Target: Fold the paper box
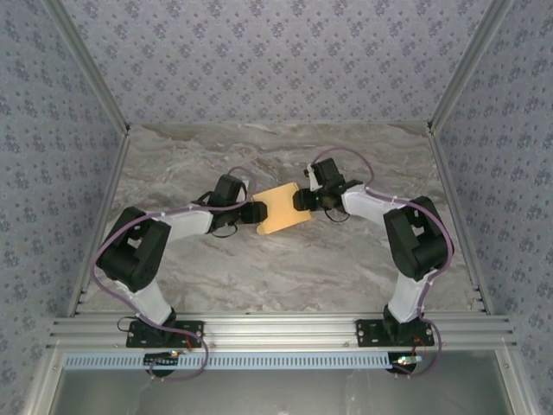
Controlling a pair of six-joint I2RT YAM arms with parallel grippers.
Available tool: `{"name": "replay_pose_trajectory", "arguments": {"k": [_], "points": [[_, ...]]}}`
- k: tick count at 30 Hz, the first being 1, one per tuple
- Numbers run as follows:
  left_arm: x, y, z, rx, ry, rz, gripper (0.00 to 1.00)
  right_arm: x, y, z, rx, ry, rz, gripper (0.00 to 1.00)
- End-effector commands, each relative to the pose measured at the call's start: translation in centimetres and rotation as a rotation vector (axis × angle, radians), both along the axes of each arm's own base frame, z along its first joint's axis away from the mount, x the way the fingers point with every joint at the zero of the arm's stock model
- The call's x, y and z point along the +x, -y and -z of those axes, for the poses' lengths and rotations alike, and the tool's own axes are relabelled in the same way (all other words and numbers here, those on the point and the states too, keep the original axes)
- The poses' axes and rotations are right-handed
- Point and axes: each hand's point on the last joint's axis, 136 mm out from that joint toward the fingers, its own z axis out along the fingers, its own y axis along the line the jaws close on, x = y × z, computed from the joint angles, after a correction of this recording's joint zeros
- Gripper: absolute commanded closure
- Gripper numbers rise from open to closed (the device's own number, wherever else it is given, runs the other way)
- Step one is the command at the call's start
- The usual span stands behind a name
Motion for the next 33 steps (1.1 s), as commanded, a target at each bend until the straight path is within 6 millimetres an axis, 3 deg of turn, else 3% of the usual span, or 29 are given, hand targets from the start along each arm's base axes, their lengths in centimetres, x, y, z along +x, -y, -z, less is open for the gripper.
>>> {"name": "replay_pose_trajectory", "arguments": {"k": [1,2,5,8,11,16,19,24,33], "points": [[-0.3,-0.3,-2.3,-0.016,0.053,-0.013,0.34,0.2,0.8,-2.5,-0.066,0.046,-0.054,0.4],[-0.1,-0.9,-2.7,0.009,0.08,-0.028,0.32,1.0,0.6,-4.6,-0.057,0.093,-0.052,0.39],[0.9,-2.2,-4.5,0.066,0.162,-0.052,0.28,-0.2,1.0,-5.7,-0.052,0.104,-0.034,0.38],[2.0,-2.4,-5.6,0.083,0.191,-0.022,0.24,-3.2,1.1,-4.7,-0.024,0.058,-0.019,0.37],[3.0,-1.2,-5.9,0.052,0.171,0.066,0.23,-6.6,1.0,-3.1,0.057,-0.01,-0.002,0.35],[4.9,0.7,-4.4,0.024,0.074,0.219,0.23,-9.7,-1.3,-1.7,0.287,-0.107,-0.008,0.32],[5.7,2.0,-3.6,0.012,0.018,0.3,0.25,-9.7,-3.1,-0.8,0.364,-0.156,-0.018,0.31],[5.0,3.2,-2.7,-0.02,-0.062,0.396,0.28,-8.3,-4.7,-0.2,0.468,-0.186,-0.009,0.32],[1.6,4.1,-3.2,-0.183,-0.11,0.423,0.35,-4.7,-3.0,0.1,0.527,-0.199,0.052,0.4]]}}
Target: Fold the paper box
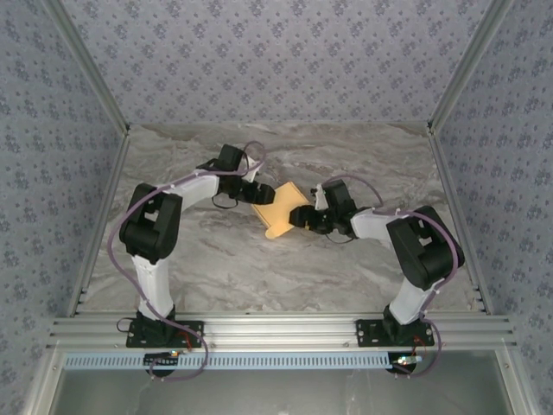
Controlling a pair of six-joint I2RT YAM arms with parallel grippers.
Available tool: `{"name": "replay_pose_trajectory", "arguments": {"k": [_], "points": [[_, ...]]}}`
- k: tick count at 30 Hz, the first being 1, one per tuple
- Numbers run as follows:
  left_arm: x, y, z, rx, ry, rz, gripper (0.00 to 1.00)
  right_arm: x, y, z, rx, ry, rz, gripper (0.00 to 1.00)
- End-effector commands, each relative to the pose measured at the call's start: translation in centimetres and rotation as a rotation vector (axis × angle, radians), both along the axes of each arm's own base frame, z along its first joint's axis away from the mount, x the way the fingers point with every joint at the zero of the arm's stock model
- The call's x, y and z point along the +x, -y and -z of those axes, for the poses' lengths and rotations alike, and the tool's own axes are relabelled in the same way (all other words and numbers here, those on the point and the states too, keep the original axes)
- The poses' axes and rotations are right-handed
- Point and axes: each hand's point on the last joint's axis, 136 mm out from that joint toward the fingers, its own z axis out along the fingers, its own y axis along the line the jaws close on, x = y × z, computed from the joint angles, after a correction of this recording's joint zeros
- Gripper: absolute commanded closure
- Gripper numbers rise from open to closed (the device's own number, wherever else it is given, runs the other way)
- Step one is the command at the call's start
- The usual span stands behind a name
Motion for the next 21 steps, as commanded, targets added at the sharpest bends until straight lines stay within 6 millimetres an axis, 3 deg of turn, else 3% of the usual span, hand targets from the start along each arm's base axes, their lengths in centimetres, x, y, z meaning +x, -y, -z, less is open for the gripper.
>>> {"name": "replay_pose_trajectory", "arguments": {"k": [1,5,13,21], "points": [[-2.2,0.7,-1.9,-0.114,-0.037,0.028,0.35,1.7,0.0,-1.5,0.064,0.02,0.005,0.41],[-3.0,0.2,-1.5,-0.111,-0.044,0.008,0.34,2.2,1.4,-1.3,0.047,0.013,0.023,0.41],[-1.1,0.0,-1.3,-0.082,-0.026,-0.036,0.31,1.0,2.1,-1.1,0.049,0.009,0.029,0.37],[-0.4,0.3,0.4,-0.067,-0.063,-0.042,0.36,-0.4,1.7,-0.5,0.08,-0.003,0.019,0.46]]}}
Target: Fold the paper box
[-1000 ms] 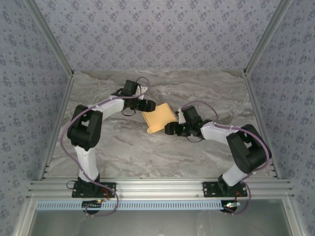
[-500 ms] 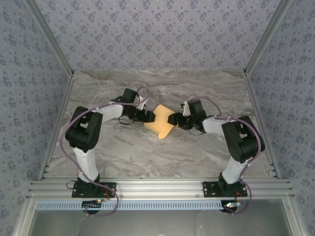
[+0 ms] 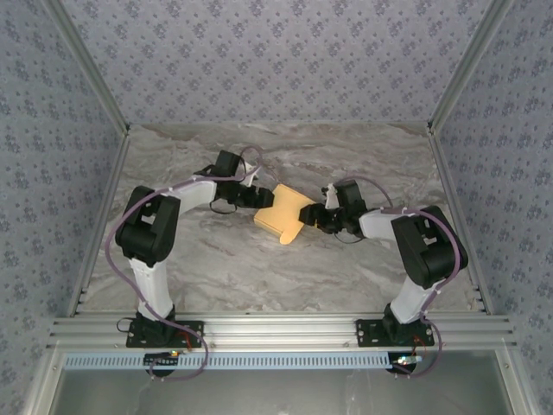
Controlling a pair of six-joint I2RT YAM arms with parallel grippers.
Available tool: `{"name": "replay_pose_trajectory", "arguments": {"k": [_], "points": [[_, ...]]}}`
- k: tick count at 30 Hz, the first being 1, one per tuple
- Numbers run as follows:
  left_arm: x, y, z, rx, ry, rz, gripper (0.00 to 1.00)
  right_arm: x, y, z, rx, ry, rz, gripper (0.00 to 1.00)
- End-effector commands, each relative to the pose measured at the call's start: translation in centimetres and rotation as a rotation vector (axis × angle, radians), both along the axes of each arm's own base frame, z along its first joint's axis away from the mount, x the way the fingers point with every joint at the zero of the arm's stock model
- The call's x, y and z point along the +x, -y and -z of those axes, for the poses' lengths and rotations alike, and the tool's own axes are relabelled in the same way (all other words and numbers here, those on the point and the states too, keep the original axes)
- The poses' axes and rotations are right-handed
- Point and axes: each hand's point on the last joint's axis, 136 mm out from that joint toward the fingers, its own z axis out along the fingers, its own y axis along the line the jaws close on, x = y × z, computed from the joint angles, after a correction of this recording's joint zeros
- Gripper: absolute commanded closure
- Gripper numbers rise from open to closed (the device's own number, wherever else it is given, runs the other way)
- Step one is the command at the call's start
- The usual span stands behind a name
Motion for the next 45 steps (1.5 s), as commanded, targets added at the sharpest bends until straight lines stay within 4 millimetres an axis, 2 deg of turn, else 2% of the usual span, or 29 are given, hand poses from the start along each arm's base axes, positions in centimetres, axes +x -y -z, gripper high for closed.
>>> {"name": "replay_pose_trajectory", "arguments": {"k": [1,10,15,19,31,36,45], "points": [[0.3,0.2,0.6,-0.004,-0.021,-0.004,0.38,-0.5,-0.6,-1.1,0.05,0.027,-0.018,0.49],[-0.2,0.0,1.9,-0.007,-0.067,-0.014,0.56,0.5,-1.4,-2.3,0.129,0.059,-0.011,0.79],[-0.6,0.3,1.7,-0.071,-0.097,-0.04,0.63,1.1,-1.3,-3.5,0.135,0.089,0.0,0.87],[-1.2,0.6,1.6,-0.13,-0.127,-0.054,0.67,1.5,-1.5,-4.7,0.152,0.113,0.001,0.9],[-2.4,0.8,1.6,-0.202,-0.175,-0.077,0.7,1.7,-1.5,-8.5,0.196,0.186,0.003,0.93],[-2.4,0.8,1.6,-0.202,-0.177,-0.08,0.64,1.5,-1.4,-9.6,0.198,0.202,0.002,0.93],[-2.5,0.9,2.2,-0.182,-0.182,-0.079,0.58,1.4,-1.6,-10.2,0.2,0.205,0.003,0.93]]}}
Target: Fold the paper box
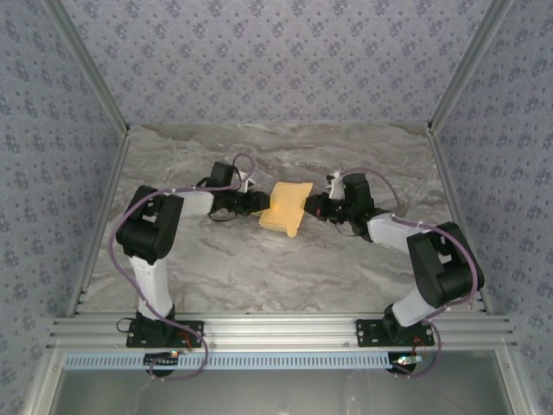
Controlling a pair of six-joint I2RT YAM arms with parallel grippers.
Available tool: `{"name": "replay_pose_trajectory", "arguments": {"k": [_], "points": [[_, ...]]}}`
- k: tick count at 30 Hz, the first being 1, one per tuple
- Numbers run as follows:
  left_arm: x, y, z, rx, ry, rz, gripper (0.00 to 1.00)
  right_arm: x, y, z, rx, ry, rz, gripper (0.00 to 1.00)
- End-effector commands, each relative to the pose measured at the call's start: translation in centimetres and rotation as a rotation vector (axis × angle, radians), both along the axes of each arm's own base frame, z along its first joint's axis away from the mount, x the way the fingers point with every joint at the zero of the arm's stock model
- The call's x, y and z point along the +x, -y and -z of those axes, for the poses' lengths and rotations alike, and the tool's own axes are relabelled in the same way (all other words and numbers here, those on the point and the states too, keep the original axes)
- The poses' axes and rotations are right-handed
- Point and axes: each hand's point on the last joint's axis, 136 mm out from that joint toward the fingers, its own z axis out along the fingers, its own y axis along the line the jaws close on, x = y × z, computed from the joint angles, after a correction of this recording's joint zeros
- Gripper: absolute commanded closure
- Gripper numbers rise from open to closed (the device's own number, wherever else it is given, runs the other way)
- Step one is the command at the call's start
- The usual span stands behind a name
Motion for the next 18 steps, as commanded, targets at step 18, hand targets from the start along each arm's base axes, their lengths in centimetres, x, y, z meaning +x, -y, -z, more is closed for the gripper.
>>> {"name": "replay_pose_trajectory", "arguments": {"k": [18], "points": [[-1.8,1.0,1.2,0.036,-0.043,0.052,0.52,1.2,-1.5,-3.8,0.029,0.051,-0.002,0.92]]}}
